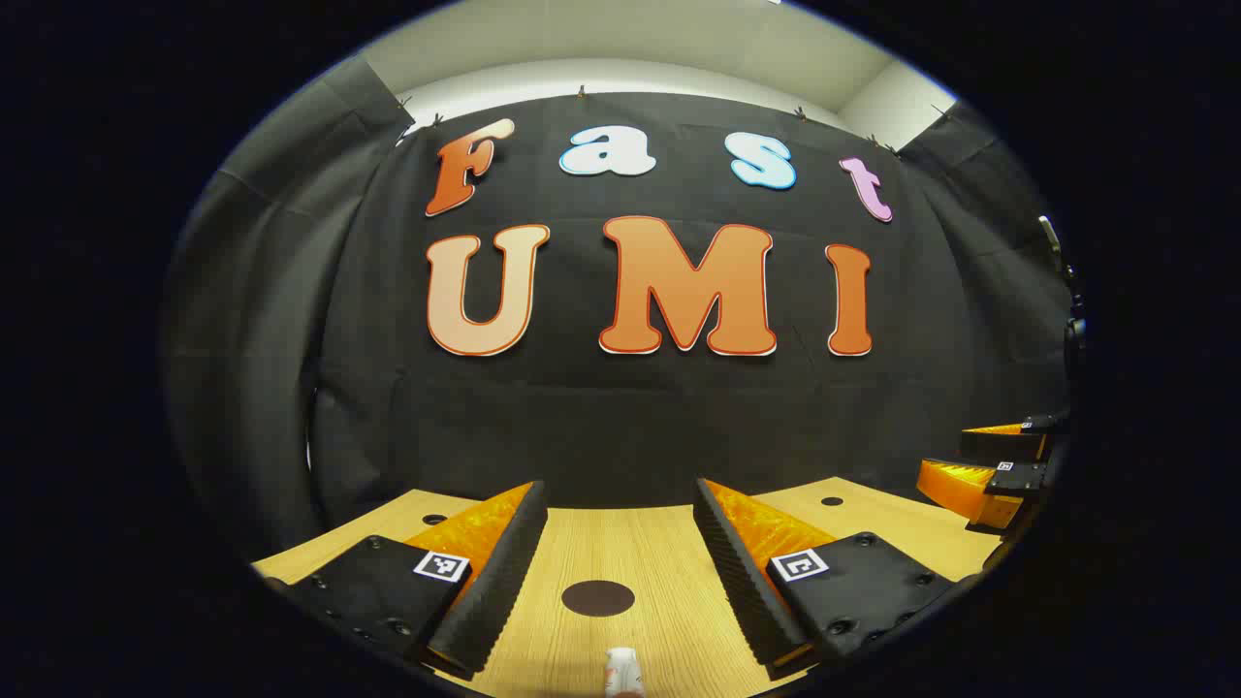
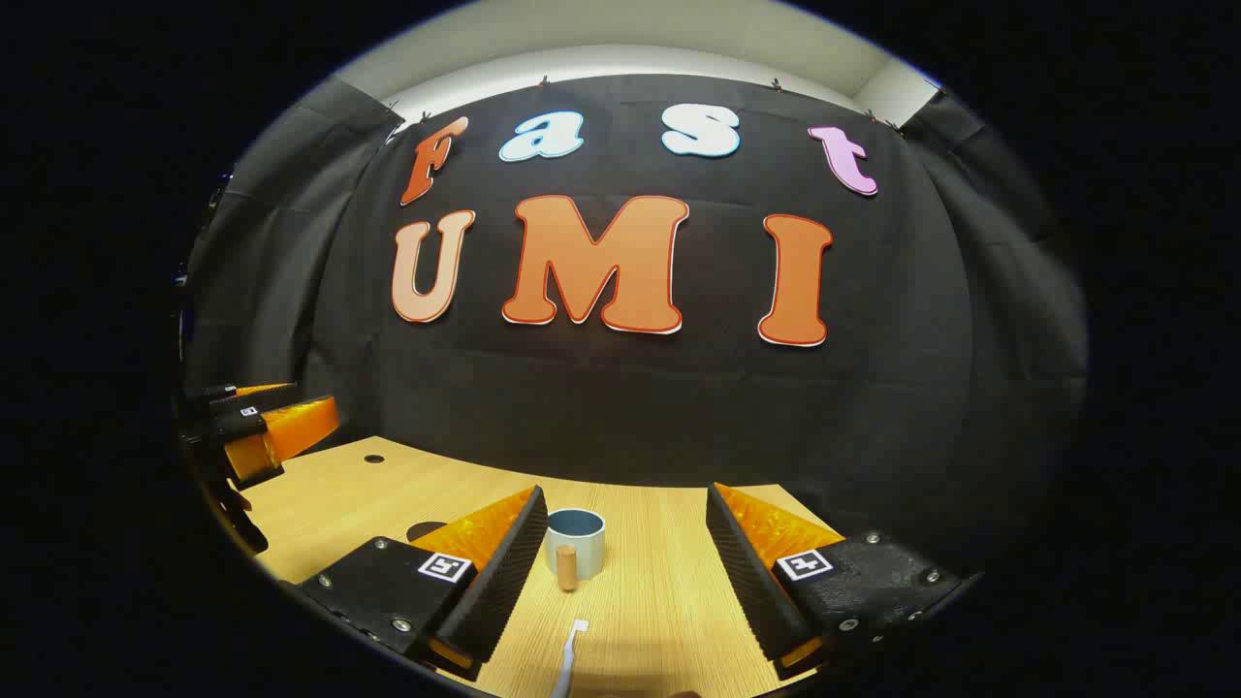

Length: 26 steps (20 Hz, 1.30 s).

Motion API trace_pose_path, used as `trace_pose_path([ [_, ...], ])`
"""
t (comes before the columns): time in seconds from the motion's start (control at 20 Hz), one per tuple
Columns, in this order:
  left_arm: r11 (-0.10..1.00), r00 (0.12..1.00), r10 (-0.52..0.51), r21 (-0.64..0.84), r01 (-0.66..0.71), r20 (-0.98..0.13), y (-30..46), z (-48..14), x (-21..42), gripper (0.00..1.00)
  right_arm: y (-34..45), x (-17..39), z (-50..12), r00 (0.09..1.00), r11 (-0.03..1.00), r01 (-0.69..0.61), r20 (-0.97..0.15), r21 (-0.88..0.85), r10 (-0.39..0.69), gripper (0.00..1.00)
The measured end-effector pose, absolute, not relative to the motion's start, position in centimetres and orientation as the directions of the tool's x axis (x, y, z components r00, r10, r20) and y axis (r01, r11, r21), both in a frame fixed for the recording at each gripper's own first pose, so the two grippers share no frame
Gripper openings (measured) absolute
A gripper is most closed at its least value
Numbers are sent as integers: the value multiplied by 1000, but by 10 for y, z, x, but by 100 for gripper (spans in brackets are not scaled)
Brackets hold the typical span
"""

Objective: Put the toothbrush and toothpaste on the desktop into the cup, then pick up the cup and place it on the coaster on the desktop.

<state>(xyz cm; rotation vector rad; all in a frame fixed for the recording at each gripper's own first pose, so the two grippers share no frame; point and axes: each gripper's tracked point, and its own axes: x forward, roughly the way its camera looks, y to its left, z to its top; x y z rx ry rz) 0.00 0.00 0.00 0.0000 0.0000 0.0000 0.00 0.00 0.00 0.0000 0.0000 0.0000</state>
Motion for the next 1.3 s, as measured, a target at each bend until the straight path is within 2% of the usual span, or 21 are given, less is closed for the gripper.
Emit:
trace_pose_path([
  [0.35,1000,1000,-6,19,6,15,-1,6,-1,97,10,0,1,1000,1000,-27,-12,-4,27,99],
  [0.6,997,1000,-3,81,3,-7,1,10,0,96,14,2,-2,995,997,-75,-74,-30,73,99],
  [0.8,998,1000,-15,59,16,-14,2,18,2,97,13,1,6,992,994,-93,-90,-51,88,99],
  [1.0,999,995,-42,30,45,-95,2,2,9,97,18,3,-4,980,991,-131,-156,-17,127,98],
  [1.3,999,956,-41,10,46,-291,15,-42,18,98,25,5,-35,933,986,-165,-325,6,158,98],
])
